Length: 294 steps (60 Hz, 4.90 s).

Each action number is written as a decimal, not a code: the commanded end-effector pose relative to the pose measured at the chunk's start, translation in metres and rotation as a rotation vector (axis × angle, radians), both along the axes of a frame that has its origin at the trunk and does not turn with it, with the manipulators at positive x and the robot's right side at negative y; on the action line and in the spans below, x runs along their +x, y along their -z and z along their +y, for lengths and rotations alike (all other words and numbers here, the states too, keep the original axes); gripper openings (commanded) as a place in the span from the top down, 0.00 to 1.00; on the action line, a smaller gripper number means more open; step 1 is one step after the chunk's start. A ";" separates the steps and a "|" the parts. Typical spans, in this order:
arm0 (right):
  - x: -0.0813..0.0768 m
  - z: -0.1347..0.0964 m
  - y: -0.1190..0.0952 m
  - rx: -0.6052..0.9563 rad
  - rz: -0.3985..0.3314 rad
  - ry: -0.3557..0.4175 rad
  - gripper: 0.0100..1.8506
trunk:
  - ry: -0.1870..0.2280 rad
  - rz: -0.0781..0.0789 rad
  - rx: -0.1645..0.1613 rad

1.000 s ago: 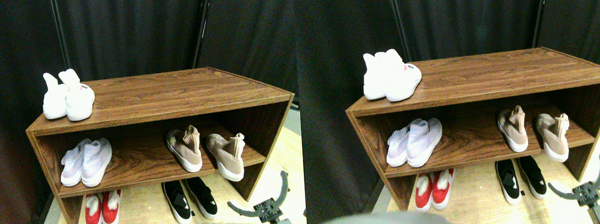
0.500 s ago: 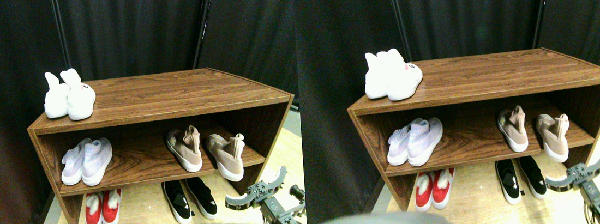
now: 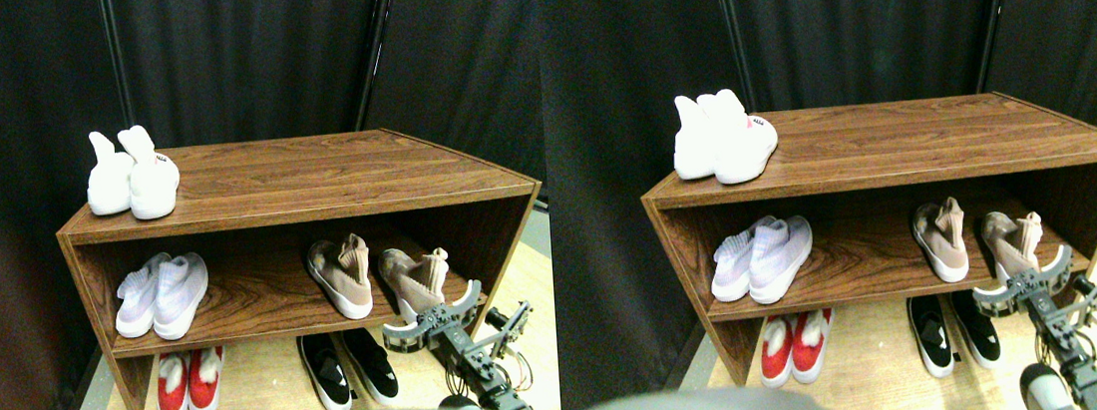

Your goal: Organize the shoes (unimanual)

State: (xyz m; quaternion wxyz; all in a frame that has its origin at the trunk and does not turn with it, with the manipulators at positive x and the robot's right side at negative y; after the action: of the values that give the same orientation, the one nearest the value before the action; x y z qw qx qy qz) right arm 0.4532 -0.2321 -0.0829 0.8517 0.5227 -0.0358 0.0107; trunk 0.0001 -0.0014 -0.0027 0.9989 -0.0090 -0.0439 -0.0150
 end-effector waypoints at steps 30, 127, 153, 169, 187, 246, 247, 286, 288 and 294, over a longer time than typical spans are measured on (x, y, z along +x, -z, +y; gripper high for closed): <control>0.022 -0.003 0.013 0.021 0.022 0.046 0.16 | -0.007 0.002 -0.006; -0.005 -0.096 -0.064 -0.053 -0.220 0.239 0.97 | 0.031 -0.006 0.016; 0.039 -0.109 -0.037 -0.010 -0.062 0.271 0.97 | 0.004 -0.009 -0.019; 0.051 -0.111 -0.013 -0.018 0.016 0.344 0.97 | -0.014 -0.001 -0.032; 0.051 -0.089 0.002 0.017 0.062 0.348 0.97 | -0.050 0.009 -0.062; 0.061 -0.050 0.000 0.031 0.013 0.386 0.97 | -0.076 -0.001 -0.075; 0.061 -0.050 0.000 0.030 0.009 0.381 0.97 | -0.076 -0.001 -0.075; 0.049 -0.063 -0.025 -0.001 -0.041 0.362 0.97 | -0.048 -0.014 -0.049; 0.047 -0.067 -0.029 -0.008 -0.042 0.348 0.97 | -0.042 -0.015 -0.046; 0.043 -0.075 -0.039 -0.046 -0.071 0.352 0.97 | -0.029 -0.014 -0.039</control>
State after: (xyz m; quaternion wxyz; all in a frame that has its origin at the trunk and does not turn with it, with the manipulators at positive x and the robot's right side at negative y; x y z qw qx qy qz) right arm 0.4963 -0.3085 -0.0600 0.8462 0.4958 -0.1320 -0.1441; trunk 0.0016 -0.0012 -0.0022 0.9986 -0.0276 -0.0453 0.0041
